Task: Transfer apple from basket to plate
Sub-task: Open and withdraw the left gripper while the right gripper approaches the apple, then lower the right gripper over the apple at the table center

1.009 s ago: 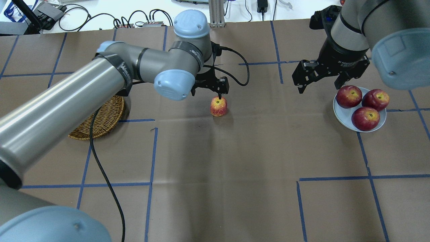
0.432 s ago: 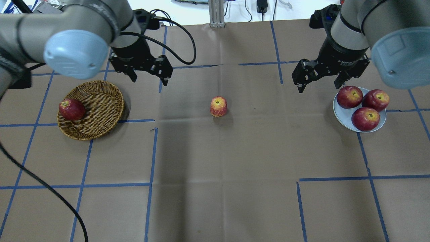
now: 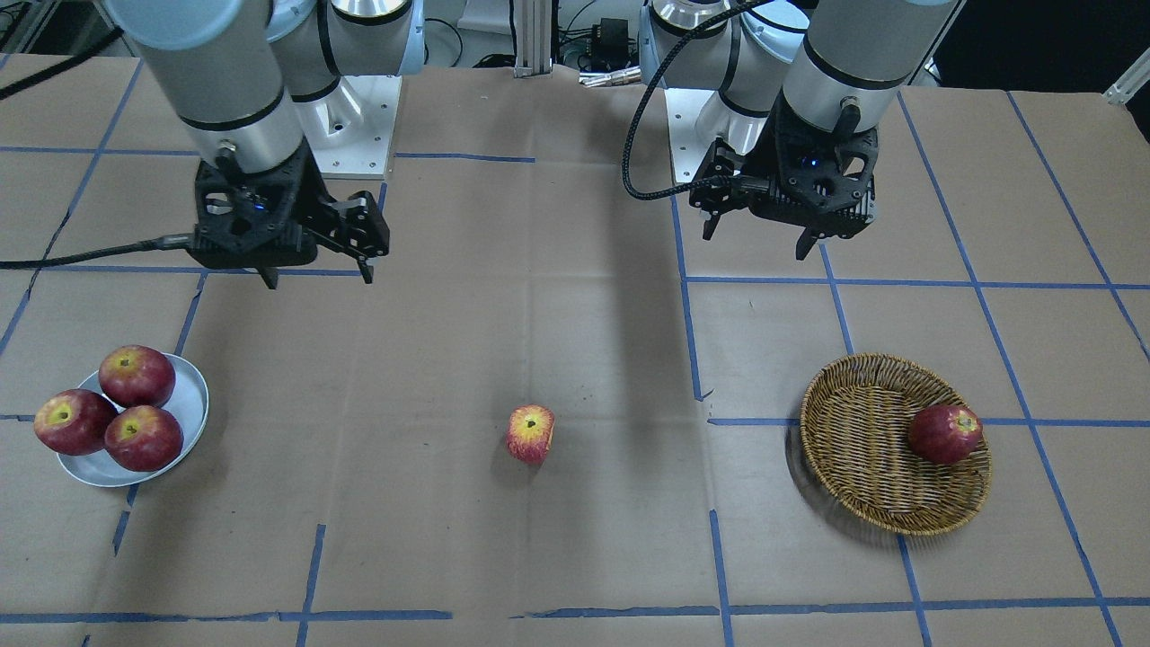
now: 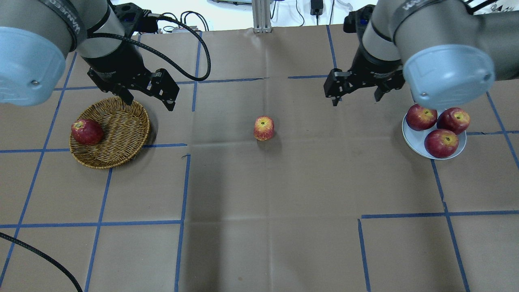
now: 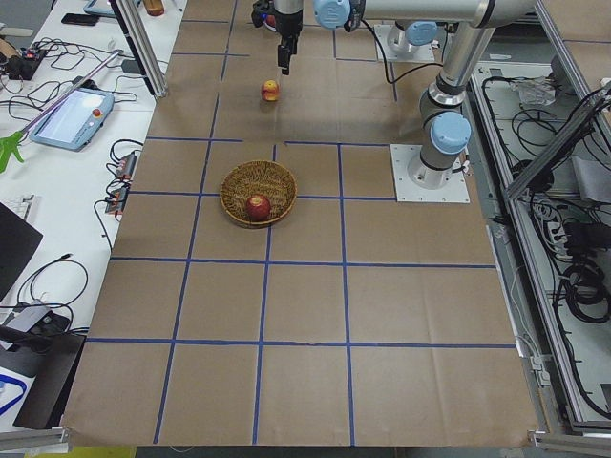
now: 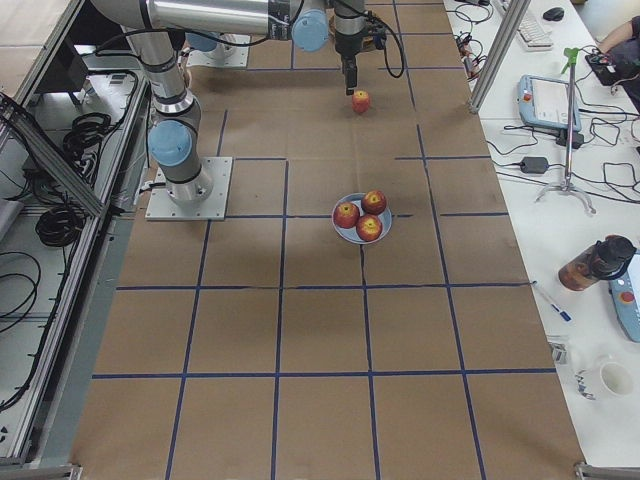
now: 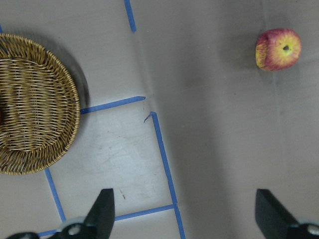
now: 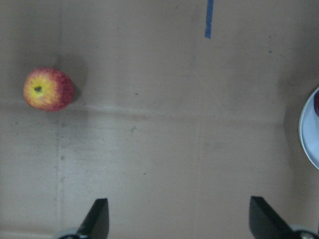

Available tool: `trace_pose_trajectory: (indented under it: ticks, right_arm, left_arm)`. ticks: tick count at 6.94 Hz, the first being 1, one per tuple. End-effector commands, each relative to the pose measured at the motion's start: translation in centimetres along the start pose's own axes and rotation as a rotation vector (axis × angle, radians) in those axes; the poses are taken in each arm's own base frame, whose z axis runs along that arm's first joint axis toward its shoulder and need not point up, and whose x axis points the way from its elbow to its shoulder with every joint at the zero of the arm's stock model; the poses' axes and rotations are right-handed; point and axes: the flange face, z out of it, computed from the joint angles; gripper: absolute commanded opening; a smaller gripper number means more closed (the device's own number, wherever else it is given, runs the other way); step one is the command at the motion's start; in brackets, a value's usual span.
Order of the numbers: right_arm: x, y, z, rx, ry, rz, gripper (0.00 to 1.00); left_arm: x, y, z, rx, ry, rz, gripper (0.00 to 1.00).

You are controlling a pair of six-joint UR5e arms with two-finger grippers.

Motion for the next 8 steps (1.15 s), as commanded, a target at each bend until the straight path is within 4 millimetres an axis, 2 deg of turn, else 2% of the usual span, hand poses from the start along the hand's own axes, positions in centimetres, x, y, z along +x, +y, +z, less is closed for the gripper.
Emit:
trace_pose_trajectory:
  ticks: [1,2,3,4,6,8]
  right_arm:
    - [-9.1,-2.0,4.7,0.020,-0.006,0.043,1.00]
    - [-12.9,-2.7,8.4,0.049,-0.015,0.067,1.00]
    - [-15.1,-3.2,11.7,0.074,0.006,0.083,1.00]
    - [-16.4,-3.5,14.6,0.086,0.019,0.074,1.00]
    - [-17.8,-3.9,19.7,0.093,0.020,0.085,1.00]
    - [-18.0,-4.3,24.0,0.072,0.030,0.083,1.00]
  left_arm:
    - [-0.6,0.5,1.5,-0.033,0.004,-0.011,0.99]
    - [-0.4,0.7,2.8,-0.048,0.013,-0.009,0.99]
    - [-0.5,0.9,3.1,-0.054,0.010,-0.009,0.99]
    - [-0.7,0.8,2.8,-0.048,0.009,-0.013,0.99]
    - [-0.7,0.7,3.0,-0.051,0.009,-0.015,0.99]
    - [-0.7,0.7,3.0,-0.050,0.011,-0.015,0.99]
